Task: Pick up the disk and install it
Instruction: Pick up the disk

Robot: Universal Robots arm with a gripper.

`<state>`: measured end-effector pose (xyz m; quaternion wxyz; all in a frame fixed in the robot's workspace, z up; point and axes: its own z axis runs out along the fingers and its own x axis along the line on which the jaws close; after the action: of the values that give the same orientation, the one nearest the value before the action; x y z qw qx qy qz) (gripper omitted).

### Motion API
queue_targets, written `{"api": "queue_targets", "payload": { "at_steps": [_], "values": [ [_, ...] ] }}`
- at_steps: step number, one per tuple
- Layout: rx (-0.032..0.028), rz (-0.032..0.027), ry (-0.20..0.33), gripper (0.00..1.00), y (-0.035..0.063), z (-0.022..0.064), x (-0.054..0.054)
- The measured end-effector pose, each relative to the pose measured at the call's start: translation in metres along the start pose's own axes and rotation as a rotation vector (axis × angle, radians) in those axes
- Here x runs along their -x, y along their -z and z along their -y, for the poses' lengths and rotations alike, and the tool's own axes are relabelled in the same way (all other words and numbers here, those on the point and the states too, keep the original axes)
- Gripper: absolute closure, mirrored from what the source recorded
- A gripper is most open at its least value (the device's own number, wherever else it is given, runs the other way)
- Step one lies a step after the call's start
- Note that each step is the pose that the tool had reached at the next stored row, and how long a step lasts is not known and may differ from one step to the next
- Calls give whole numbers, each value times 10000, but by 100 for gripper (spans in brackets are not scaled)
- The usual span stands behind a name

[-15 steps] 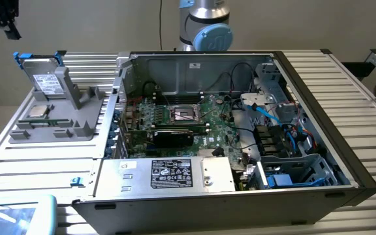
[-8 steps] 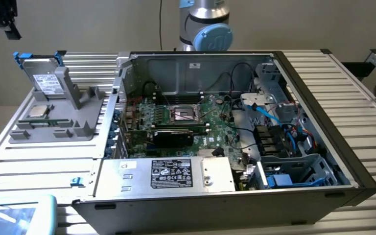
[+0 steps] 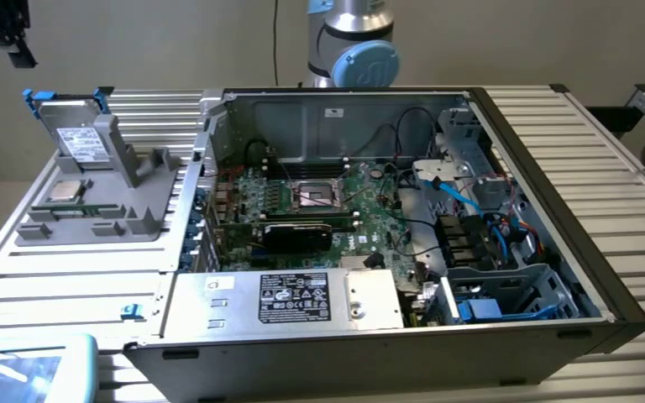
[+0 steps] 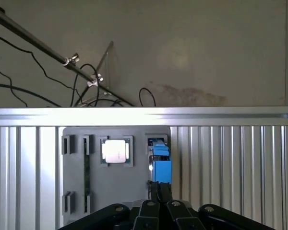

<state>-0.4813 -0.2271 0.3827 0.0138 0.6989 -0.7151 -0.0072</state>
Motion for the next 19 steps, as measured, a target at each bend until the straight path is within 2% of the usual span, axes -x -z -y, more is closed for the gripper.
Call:
{"api": "queue_targets", "payload": {
  "at_steps": [2,4,11,12,13,15,16,18,19],
  "values": [
    [3,45,0,89,-1,1,1],
    [1,64,2,89,-3,0,0],
    [2,64,2,88,-3,0,0],
    [2,64,2,82,-3,0,-1],
    [2,64,2,82,-3,0,0],
    [1,64,2,69,-3,0,0],
    [1,64,2,69,-3,0,0],
    [3,64,2,58,-4,0,0],
    [-1,65,2,58,-13,0,0]
  ]
}}
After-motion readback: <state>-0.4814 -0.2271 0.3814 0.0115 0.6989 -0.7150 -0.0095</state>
